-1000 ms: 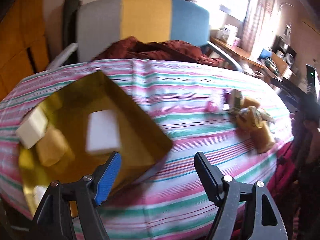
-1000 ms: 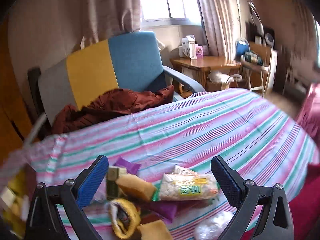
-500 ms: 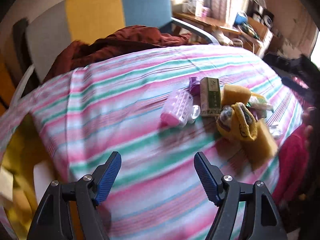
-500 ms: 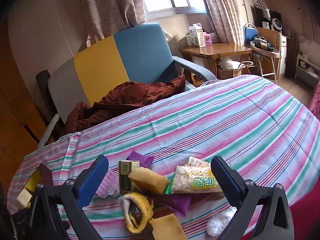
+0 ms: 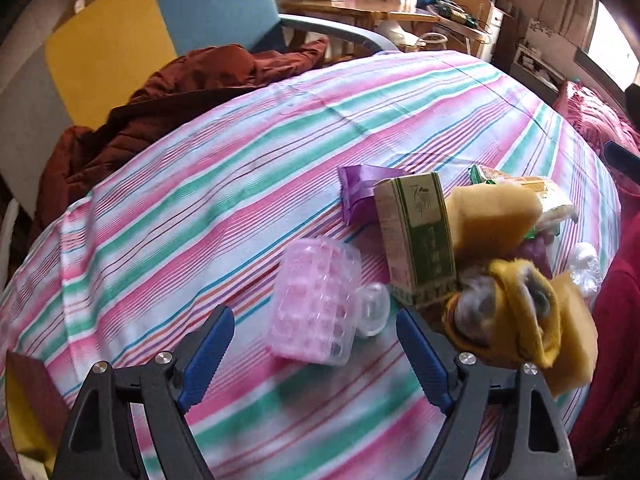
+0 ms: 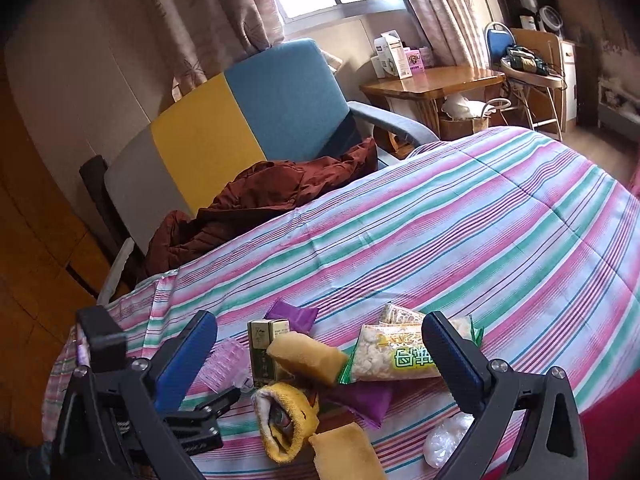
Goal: Organize objects
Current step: 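Move both tools back over the pile of items, then grasp the pink hair roller with the left tool while the right tool grasps the yellow knitted sock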
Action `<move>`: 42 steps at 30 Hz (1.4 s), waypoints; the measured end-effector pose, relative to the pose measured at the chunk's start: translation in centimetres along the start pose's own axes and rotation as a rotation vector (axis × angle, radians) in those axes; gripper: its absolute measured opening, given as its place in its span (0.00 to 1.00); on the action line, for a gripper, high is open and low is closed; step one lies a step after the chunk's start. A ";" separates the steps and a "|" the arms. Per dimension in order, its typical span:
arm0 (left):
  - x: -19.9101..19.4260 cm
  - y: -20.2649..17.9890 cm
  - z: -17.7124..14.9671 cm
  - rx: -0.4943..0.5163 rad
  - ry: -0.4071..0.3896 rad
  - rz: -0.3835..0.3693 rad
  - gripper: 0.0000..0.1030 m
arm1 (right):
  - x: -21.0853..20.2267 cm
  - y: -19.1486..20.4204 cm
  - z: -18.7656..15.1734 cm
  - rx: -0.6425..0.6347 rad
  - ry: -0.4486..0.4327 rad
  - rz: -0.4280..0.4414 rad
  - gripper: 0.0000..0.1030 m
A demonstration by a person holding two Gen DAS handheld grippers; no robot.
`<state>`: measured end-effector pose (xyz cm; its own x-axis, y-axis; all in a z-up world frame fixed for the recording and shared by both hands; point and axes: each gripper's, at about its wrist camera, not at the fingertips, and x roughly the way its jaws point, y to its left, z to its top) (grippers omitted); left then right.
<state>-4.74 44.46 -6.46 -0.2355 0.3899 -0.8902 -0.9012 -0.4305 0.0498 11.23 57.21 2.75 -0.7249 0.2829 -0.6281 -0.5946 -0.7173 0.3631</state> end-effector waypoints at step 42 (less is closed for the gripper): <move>-5.7 -2.6 -14.4 -0.179 -0.126 -0.074 0.58 | 7.1 6.4 -6.1 -0.431 0.355 -0.042 0.63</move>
<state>4.19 31.62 -8.08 -0.2248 0.5195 -0.8244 -0.8415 -0.5300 -0.1045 4.43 50.74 -3.54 -0.4977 0.1387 -0.8562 -0.3705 -0.9265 0.0653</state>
